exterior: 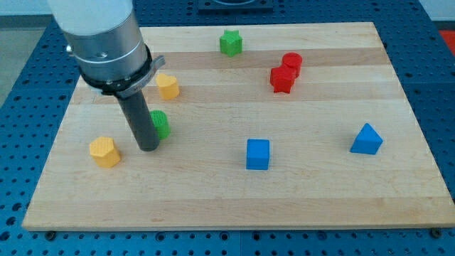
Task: Push the yellow heart in between the green blocks
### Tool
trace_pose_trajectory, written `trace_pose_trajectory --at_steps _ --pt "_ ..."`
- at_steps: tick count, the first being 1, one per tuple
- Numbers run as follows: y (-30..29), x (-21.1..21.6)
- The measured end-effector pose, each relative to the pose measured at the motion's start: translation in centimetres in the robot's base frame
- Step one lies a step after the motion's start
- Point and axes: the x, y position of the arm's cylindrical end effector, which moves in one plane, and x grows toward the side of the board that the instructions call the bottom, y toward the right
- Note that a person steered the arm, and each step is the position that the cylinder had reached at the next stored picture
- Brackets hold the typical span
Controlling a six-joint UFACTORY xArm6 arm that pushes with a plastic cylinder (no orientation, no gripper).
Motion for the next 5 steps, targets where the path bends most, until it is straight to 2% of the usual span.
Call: trace_pose_trajectory --at_steps 2,3,4,5 --pt "0.0 -2.8" --pt "1.1 0.0" --pt "7.5 0.0" --pt "6.6 -0.7"
